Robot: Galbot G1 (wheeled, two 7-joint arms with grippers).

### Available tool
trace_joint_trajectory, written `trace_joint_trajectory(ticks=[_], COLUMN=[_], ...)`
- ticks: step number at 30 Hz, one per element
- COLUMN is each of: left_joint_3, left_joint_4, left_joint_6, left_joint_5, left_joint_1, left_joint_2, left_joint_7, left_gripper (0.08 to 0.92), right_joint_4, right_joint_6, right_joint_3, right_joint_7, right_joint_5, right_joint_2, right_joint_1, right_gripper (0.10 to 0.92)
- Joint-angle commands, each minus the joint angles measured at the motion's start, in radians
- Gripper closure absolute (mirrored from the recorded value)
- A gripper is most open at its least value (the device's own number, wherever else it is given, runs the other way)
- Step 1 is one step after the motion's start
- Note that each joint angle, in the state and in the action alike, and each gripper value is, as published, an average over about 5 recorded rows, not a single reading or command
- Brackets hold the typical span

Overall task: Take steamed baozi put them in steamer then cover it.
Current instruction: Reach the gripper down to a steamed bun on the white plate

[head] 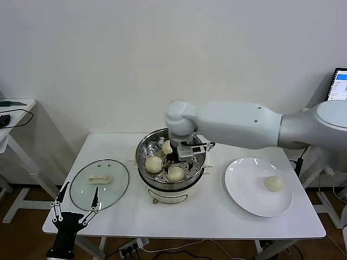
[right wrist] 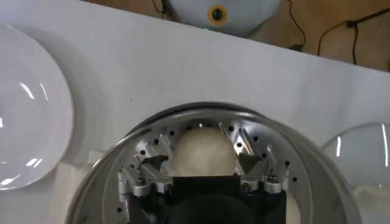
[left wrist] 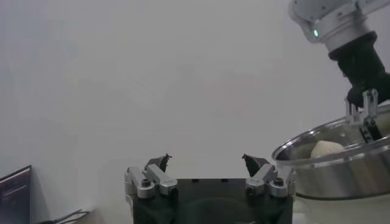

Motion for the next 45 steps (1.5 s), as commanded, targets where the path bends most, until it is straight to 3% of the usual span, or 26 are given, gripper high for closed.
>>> trace_joint_trajectory(ticks=[1,7,10,14,24,45], left_joint_3=[0.003,0.011,0.017,0.022,0.027,0.020], left_joint_4=[0.000,-0.002,-0.005,-0.007,-0.027,-0.026], left_joint_6=[0.005,0.016,0.018,0.017,0.020,0.016], left_joint_5=[0.002,0.004,0.006,0.006,0.006,0.017], left_joint_1=[-0.003,-0.009,-0.010,-0.011,0.003,0.002], left_joint_2=[0.002,0.005,0.005,0.008,0.005,-0.013], left_joint_7=[0.001,0.000,0.002,0.004,0.006,0.009], left_gripper=[0.177,0.177,0.177,0.177,0.177,0.177], right_joint_4=[-0.035,-0.106,-0.146,-0.214,-0.321,-0.491], right_joint_6=[-0.093,-0.384,-0.541,-0.636,-0.667,-0.624], right_joint_3=[0.156,0.168,0.125,0.074,0.111,0.385], right_joint_7=[-0.040,-0.057,-0.083,-0.080,-0.024,0.062], right_joint_5=[0.107,0.339,0.373,0.372,0.302,0.154], right_joint_2=[-0.175,-0.386,-0.492,-0.594,-0.721,-0.583], right_joint_1=[0.027,0.062,0.068,0.027,-0.244,-0.564], right_gripper=[0.203,0.203,0.203,0.203,0.203,0.203])
